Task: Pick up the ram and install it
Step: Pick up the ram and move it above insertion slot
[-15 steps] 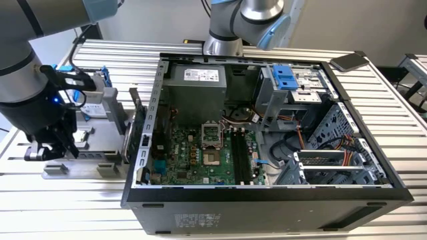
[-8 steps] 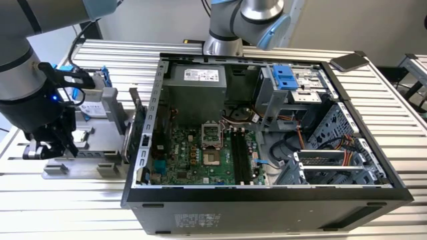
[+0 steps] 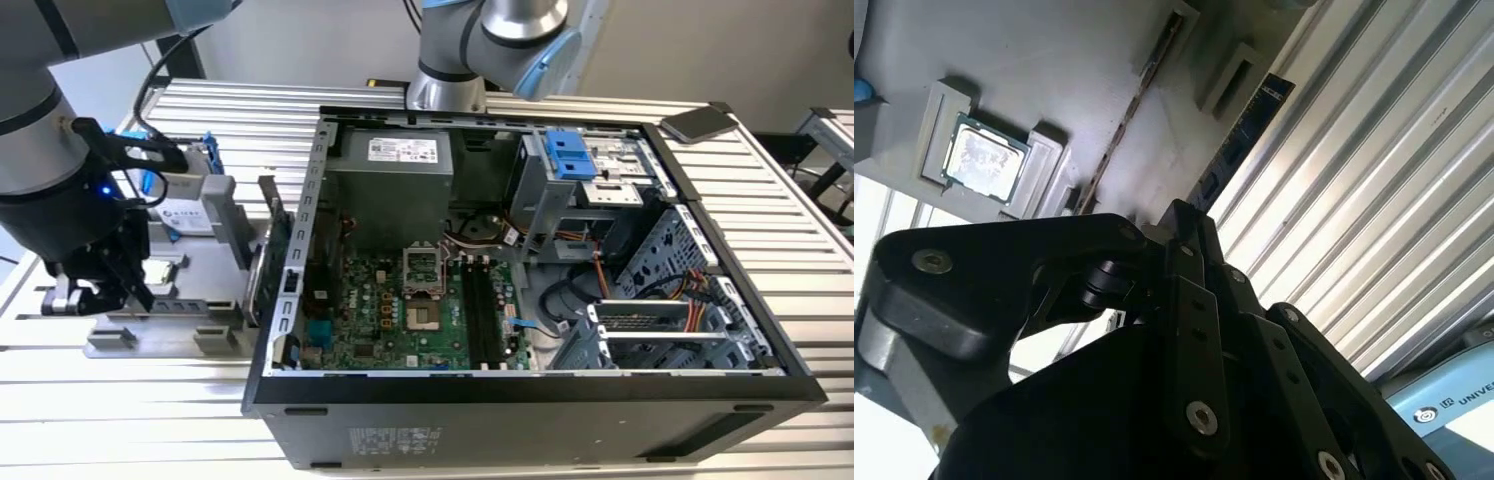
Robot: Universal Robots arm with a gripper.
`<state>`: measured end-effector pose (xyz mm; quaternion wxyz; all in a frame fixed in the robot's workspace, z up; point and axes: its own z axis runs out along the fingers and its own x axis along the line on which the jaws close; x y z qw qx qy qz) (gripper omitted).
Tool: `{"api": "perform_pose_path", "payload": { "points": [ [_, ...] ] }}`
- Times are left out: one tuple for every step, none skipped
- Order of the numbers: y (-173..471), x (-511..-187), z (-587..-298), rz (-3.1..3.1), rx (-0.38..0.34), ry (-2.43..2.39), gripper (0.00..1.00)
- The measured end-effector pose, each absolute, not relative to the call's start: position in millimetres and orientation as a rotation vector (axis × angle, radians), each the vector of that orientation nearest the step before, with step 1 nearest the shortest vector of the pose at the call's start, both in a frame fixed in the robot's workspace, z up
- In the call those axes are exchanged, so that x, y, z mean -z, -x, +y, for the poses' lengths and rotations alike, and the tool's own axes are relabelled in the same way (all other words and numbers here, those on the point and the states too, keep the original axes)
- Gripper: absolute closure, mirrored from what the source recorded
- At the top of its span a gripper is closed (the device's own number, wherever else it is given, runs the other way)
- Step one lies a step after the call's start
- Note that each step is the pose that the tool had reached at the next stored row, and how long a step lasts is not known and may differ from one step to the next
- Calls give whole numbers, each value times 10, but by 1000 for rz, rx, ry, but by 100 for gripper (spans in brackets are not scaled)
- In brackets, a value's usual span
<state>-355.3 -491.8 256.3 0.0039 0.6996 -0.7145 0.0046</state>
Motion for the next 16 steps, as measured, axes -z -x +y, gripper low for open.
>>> {"api": "perform_pose_path", "payload": {
  "points": [
    [3553, -2572, -4918, -2239, -15, -2192, 100],
    [3553, -2580, -4918, -2239, -15, -2192, 100],
    [3553, -2589, -4918, -2239, -15, -2192, 100],
    [3553, -2598, -4918, -2239, -15, -2192, 100],
    [3553, -2607, -4918, -2239, -15, -2192, 100],
    [3553, -2618, -4918, -2240, -15, -2192, 100],
    [3553, -2630, -4918, -2239, -15, -2192, 100],
    [3553, -2643, -4918, -2239, -15, -2192, 100],
    [3553, -2655, -4918, -2239, -15, -2192, 100],
    [3553, -2669, -4918, -2239, -15, -2192, 100],
    [3553, -2683, -4918, -2239, -15, -2192, 100],
    [3553, -2698, -4918, -2239, -15, -2192, 100],
    [3553, -2712, -4918, -2239, -15, -2192, 100],
    [3553, -2731, -4918, -2239, -15, -2192, 100],
    [3553, -2751, -4918, -2240, -15, -2192, 100],
    [3553, -2769, -4918, -2240, -15, -2192, 100]
  ]
}}
